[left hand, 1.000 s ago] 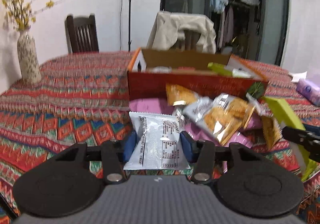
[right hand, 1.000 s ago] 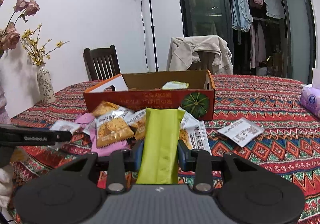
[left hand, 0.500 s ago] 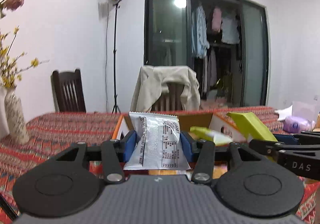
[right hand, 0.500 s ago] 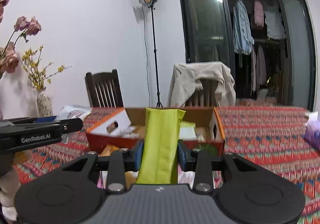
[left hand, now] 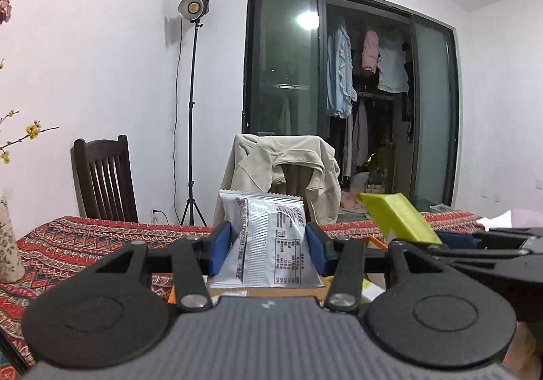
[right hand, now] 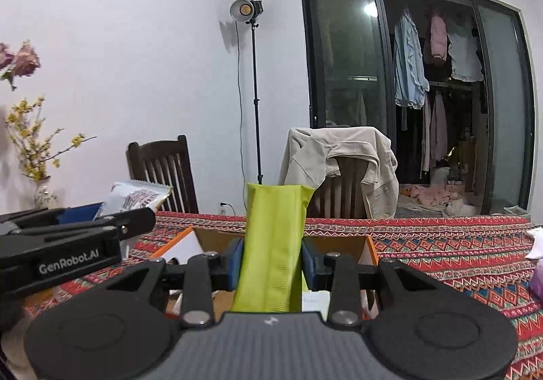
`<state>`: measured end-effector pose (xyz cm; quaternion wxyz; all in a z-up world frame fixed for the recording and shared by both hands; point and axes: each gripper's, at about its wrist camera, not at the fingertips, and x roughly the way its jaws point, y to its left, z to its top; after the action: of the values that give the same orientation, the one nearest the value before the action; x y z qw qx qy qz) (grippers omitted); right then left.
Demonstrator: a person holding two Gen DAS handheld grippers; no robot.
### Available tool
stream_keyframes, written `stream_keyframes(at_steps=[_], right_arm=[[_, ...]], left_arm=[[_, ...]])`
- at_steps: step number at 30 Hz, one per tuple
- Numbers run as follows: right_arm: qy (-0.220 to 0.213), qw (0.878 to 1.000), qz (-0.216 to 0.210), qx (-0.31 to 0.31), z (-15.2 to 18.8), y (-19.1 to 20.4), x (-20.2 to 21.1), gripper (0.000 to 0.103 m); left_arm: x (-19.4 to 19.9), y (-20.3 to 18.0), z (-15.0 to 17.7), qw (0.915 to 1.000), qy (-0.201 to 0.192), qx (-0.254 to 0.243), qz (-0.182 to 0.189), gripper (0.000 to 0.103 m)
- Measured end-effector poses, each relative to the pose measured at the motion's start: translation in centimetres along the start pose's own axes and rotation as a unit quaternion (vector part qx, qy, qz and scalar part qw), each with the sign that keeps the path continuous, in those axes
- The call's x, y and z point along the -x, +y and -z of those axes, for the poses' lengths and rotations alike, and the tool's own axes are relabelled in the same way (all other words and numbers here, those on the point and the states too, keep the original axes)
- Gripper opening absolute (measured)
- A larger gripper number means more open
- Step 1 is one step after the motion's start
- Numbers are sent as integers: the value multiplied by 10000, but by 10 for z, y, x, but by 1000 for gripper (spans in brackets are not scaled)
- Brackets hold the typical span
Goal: Organize snacks
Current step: 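Lift the lime-green bar and white packet over the orange box with both tools, then open both tools to drop the bar and packet into the box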
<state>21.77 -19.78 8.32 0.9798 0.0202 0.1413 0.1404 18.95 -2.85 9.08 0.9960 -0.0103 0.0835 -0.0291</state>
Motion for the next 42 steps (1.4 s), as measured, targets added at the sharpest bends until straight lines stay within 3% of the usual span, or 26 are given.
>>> stream_keyframes(at_steps=[10,23,26,27,29,31,32,34,42], right_arm=[[225,9993,146,-255,7,-15,-69,34],[475,9984,151,-257,26,-25,-96,36],[496,9982,169,-286,27,-27,-96,38],[500,9982,160,-303,27,-28,-95,39],[505,9981,132,-340,26,-31,-94,63],[488,9981,104,-350,26,-32,-92,81],[485,9981,90,-363,26,-33,-92,90],[486,9981,78,-381,27,-33,-90,102],[466,9981,119,-394,26,-33,-83,103]], left_arm=[[-59,11,10,9996,164,198,-137,50],[-87,32,34,9974,644,285,-139,50],[-84,33,35,9975,615,318,-160,62],[-83,34,36,9974,605,347,-171,66],[-84,35,35,9974,566,378,-239,84],[-82,36,35,9976,507,392,-266,91],[-80,37,34,9976,478,430,-266,101],[-78,39,33,9974,409,497,-334,103],[-80,44,31,9962,499,600,-392,103]])
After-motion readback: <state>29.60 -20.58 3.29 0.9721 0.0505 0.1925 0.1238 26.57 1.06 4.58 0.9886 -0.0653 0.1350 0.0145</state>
